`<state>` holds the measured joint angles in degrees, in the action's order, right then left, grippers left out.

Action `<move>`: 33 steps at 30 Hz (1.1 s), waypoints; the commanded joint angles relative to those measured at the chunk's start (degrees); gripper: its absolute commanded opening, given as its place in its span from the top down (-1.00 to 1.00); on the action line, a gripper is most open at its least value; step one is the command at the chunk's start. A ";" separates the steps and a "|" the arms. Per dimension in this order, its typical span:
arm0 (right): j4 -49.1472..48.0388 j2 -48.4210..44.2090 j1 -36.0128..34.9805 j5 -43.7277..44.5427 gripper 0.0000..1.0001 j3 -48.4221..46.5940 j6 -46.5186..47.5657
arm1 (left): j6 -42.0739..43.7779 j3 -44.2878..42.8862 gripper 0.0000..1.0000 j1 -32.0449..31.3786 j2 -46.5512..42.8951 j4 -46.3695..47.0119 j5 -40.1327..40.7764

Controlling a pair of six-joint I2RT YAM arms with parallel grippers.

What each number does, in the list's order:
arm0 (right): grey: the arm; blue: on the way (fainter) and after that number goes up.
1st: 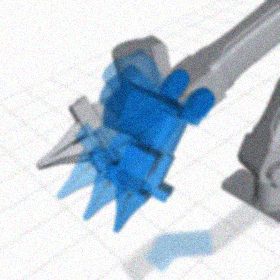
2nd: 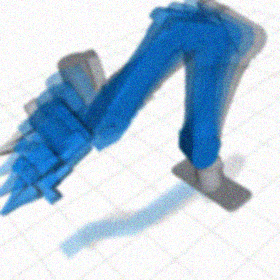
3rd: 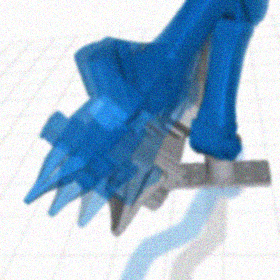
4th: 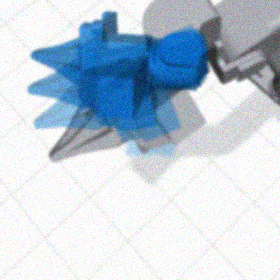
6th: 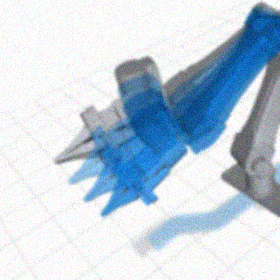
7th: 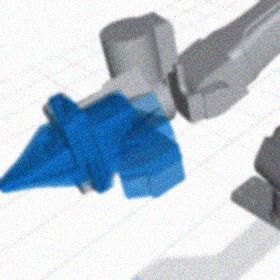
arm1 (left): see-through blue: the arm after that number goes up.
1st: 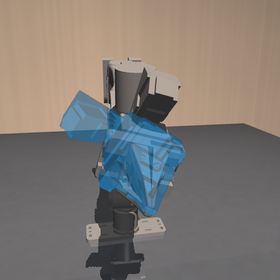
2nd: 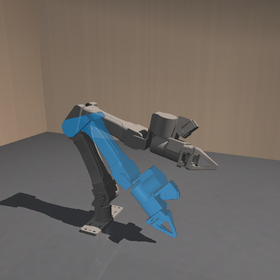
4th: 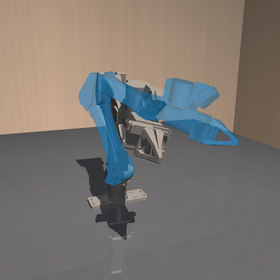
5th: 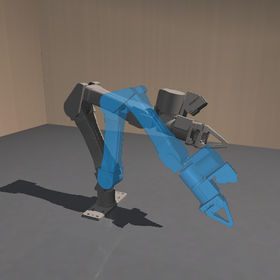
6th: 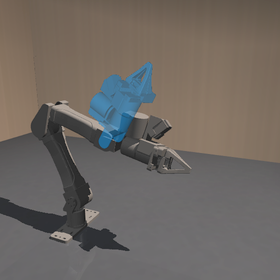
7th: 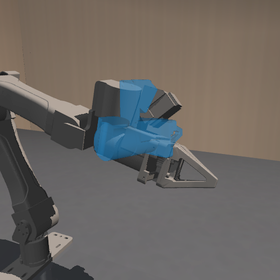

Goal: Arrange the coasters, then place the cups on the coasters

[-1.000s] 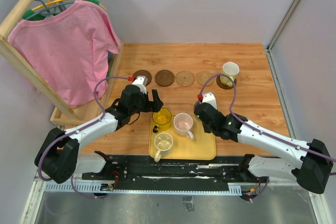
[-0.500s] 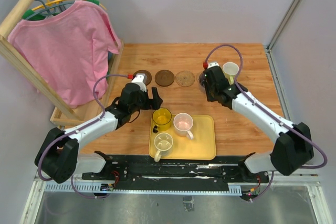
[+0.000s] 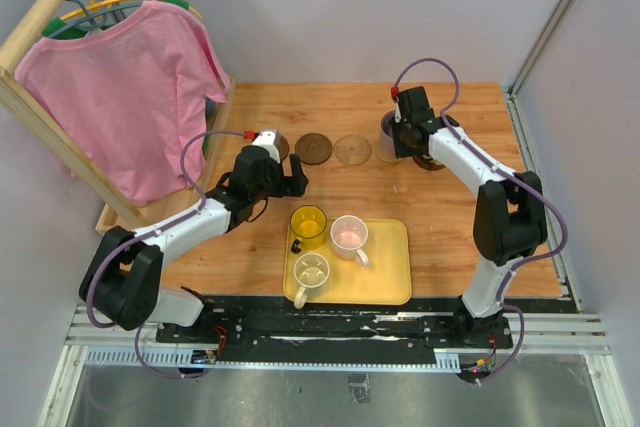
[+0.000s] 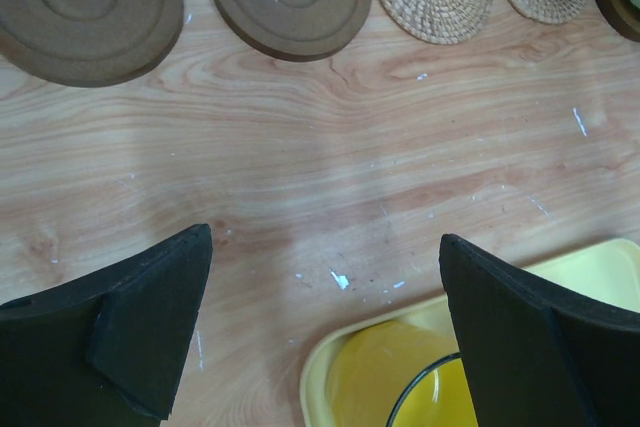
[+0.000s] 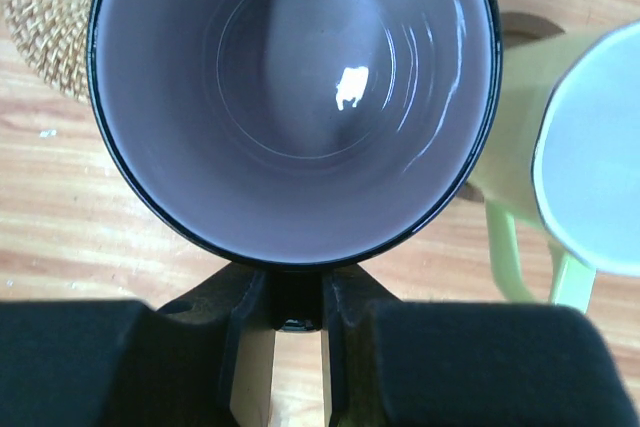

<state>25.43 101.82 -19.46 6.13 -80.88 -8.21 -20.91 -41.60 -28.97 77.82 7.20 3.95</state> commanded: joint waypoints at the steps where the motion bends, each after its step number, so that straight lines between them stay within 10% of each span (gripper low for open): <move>1: -3.15 2.89 1.45 -1.52 0.99 -5.61 2.04 | 0.95 -2.24 -0.99 1.06 1.70 1.16 -1.28; 33: -4.05 10.67 3.62 -2.04 0.99 -7.27 0.90 | 0.11 -1.99 -0.99 1.71 4.70 1.92 -3.44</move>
<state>24.25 112.31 -17.39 3.03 -85.58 -7.20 -20.86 -42.33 -27.81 82.02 7.60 1.19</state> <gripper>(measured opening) 0.188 0.994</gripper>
